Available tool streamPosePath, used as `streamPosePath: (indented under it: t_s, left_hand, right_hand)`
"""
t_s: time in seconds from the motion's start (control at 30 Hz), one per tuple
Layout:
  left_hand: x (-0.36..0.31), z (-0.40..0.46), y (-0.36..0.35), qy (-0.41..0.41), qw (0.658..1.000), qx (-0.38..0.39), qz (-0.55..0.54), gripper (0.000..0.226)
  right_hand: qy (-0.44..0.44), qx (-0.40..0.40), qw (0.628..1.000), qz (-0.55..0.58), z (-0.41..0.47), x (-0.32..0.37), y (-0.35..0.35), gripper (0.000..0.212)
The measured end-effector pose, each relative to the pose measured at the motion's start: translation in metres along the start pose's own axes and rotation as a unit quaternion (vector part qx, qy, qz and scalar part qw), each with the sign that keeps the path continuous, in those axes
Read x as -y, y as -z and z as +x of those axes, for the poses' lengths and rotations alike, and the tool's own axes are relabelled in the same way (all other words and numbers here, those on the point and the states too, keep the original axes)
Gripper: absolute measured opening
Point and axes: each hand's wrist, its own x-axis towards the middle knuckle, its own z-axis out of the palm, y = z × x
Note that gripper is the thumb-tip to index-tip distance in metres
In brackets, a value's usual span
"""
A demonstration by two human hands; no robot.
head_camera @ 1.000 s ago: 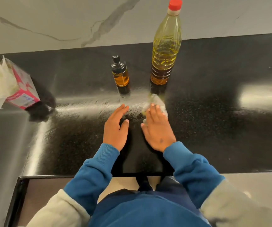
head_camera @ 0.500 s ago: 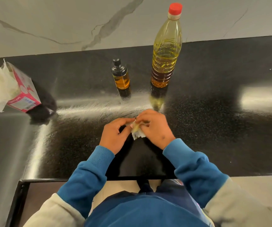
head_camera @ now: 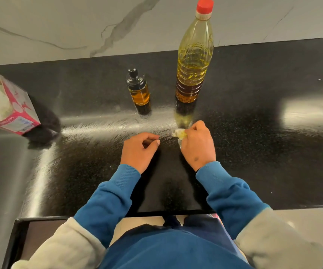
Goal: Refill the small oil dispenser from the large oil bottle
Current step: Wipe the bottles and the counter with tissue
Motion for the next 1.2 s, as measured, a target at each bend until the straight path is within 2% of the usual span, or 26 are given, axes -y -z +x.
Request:
streamPosePath:
  t_s: [0.13, 0.23, 0.33, 0.47, 0.57, 0.6, 0.67, 0.8, 0.87, 1.0, 1.07, 1.2]
  left_hand:
    - [0.007, -0.001, 0.010, 0.007, 0.998, -0.059, -0.024, 0.014]
    - [0.009, -0.003, 0.018, 0.005, 0.991, -0.120, -0.050, 0.016]
    - [0.010, -0.001, 0.026, -0.003, 0.984, -0.166, -0.069, 0.018]
    - [0.013, 0.006, 0.033, 0.003, 0.982, -0.163, -0.093, 0.019]
    - [0.012, 0.007, 0.031, 0.001, 0.986, -0.135, -0.098, 0.020]
    - [0.011, 0.008, 0.029, 0.001, 0.987, -0.127, -0.098, 0.022]
    - [0.008, 0.008, 0.026, -0.004, 0.989, -0.111, -0.097, 0.024]
    - [0.003, 0.003, 0.018, -0.015, 0.993, -0.071, -0.092, 0.019]
    - [0.003, 0.001, 0.014, -0.014, 0.994, -0.055, -0.096, 0.020]
    - [0.003, 0.000, 0.009, -0.020, 0.995, -0.037, -0.090, 0.022]
    - [0.001, 0.000, 0.008, -0.020, 0.995, -0.035, -0.087, 0.021]
    - [-0.003, 0.000, 0.008, -0.025, 0.994, -0.046, -0.091, 0.023]
  right_hand:
    - [0.044, 0.019, 0.998, -0.051, 0.003, 0.027, -0.010, 0.042]
    - [0.142, 0.063, 0.981, -0.113, 0.006, 0.050, -0.027, 0.030]
    - [0.219, 0.111, 0.967, -0.066, -0.009, 0.077, -0.043, 0.029]
    - [0.369, 0.175, 0.913, -0.020, -0.045, 0.100, -0.067, 0.025]
    - [0.424, 0.187, 0.886, -0.013, -0.050, 0.095, -0.071, 0.024]
    - [0.416, 0.187, 0.890, -0.011, -0.048, 0.092, -0.064, 0.024]
    - [0.351, 0.175, 0.920, 0.010, -0.035, 0.082, -0.051, 0.025]
    - [0.221, 0.134, 0.966, -0.035, 0.006, 0.024, -0.021, 0.035]
    - [0.141, 0.077, 0.985, -0.065, 0.020, -0.015, -0.010, 0.033]
    - [-0.026, -0.004, 0.994, -0.102, 0.020, -0.057, 0.019, 0.027]
    - [-0.048, -0.009, 0.994, -0.093, 0.017, -0.056, 0.023, 0.025]
    - [-0.009, 0.005, 0.998, -0.056, 0.008, -0.017, 0.009, 0.028]
